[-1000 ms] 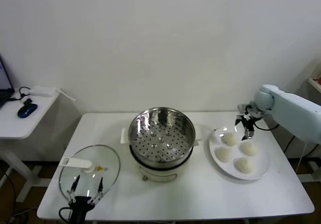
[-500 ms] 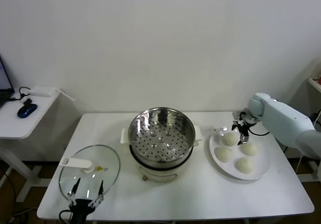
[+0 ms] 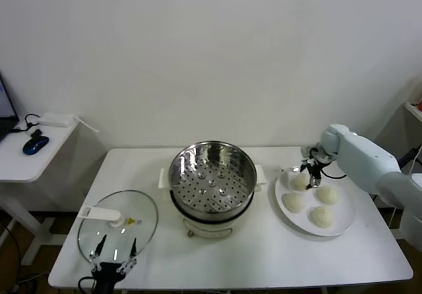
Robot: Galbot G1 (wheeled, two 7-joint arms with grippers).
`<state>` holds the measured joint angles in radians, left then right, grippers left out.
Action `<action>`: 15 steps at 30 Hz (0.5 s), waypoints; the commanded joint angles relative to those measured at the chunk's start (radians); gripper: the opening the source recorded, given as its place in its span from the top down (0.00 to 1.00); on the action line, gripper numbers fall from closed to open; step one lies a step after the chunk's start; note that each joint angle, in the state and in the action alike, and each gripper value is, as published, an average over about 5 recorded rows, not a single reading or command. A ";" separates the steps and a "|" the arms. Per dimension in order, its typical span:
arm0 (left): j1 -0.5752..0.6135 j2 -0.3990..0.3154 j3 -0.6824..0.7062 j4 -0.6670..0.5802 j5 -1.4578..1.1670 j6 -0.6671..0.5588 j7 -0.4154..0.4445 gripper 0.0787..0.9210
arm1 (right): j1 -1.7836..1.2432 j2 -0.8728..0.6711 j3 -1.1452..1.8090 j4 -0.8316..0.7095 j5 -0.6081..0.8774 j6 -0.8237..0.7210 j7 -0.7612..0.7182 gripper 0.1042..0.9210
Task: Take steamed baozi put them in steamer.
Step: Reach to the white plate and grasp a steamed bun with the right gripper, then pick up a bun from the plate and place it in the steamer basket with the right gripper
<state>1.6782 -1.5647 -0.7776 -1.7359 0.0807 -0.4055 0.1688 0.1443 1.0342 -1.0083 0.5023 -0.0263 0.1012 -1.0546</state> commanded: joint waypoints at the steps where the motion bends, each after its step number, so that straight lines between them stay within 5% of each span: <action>1: 0.001 0.001 0.000 -0.004 0.009 -0.001 -0.002 0.12 | -0.004 0.012 0.009 -0.019 -0.001 0.007 -0.005 0.27; 7: 0.010 0.003 -0.007 -0.007 0.013 -0.004 -0.006 0.12 | 0.050 -0.023 -0.046 0.058 0.043 0.007 -0.011 0.32; 15: 0.012 0.007 -0.006 -0.016 0.015 -0.009 -0.007 0.12 | 0.345 -0.132 -0.346 0.398 0.220 0.020 -0.017 0.33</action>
<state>1.6876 -1.5611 -0.7842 -1.7451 0.0932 -0.4117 0.1621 0.2820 0.9701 -1.1491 0.6613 0.0705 0.1134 -1.0680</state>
